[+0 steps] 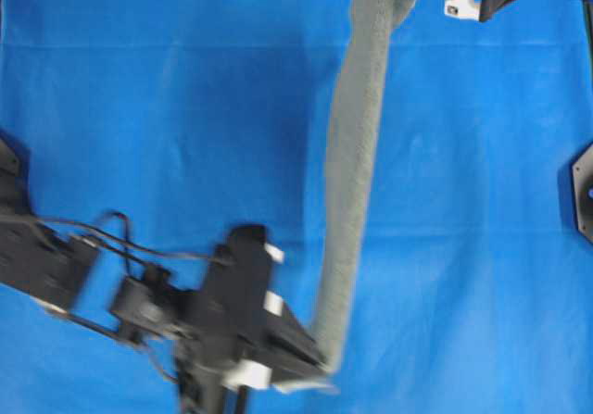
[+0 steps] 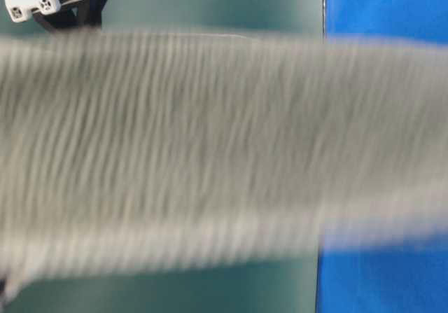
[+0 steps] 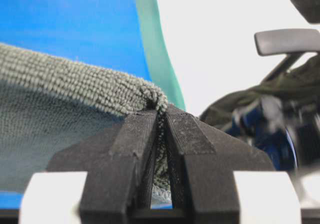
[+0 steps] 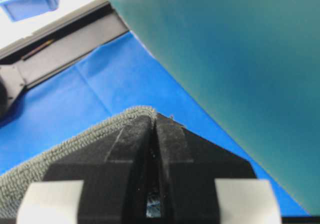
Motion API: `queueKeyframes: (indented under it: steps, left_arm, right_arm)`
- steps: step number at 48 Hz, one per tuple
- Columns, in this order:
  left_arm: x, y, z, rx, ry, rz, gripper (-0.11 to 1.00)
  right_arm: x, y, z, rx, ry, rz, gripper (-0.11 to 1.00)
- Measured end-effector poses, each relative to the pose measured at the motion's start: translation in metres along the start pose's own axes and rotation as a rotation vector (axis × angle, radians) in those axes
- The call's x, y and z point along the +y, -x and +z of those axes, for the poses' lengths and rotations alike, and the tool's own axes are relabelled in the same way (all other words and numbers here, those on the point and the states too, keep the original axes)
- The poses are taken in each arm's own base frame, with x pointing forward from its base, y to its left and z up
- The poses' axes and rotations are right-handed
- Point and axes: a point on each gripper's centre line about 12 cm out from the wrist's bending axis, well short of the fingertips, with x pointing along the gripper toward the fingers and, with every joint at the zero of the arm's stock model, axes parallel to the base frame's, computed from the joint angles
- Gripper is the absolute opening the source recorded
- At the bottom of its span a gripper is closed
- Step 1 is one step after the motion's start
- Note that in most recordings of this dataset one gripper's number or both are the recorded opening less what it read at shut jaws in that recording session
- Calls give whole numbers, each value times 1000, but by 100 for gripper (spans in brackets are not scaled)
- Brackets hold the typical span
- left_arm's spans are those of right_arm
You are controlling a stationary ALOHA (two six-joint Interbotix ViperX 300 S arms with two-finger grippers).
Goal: Fold a large towel.
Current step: 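Lift the towel and rotate it, laying it lengthwise top to bottom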
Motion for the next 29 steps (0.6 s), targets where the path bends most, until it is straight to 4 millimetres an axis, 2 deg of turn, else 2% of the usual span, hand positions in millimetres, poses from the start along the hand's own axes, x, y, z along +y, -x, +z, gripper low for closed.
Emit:
queueKeyframes:
  steps: [6, 13, 18, 23, 29]
  left_arm:
    - [0, -34, 16, -28, 1, 1, 3]
    - [1, -77, 34, -66, -6, -1, 3]
    - [2, -104, 41, -85, -7, -2, 3]
    - [5, -125, 44, -94, 9, 0, 3]
    - [7, -130, 41, -74, 34, 5, 3]
  right_arm:
    - [-7, 26, -5, 24, -4, -46, 2]
    - [-19, 66, -13, 70, -10, -134, 2]
    - [-25, 84, -18, 104, -9, -185, 2]
    - [-30, 84, -25, 164, 9, -224, 2]
    - [-32, 66, -39, 233, 34, -234, 2]
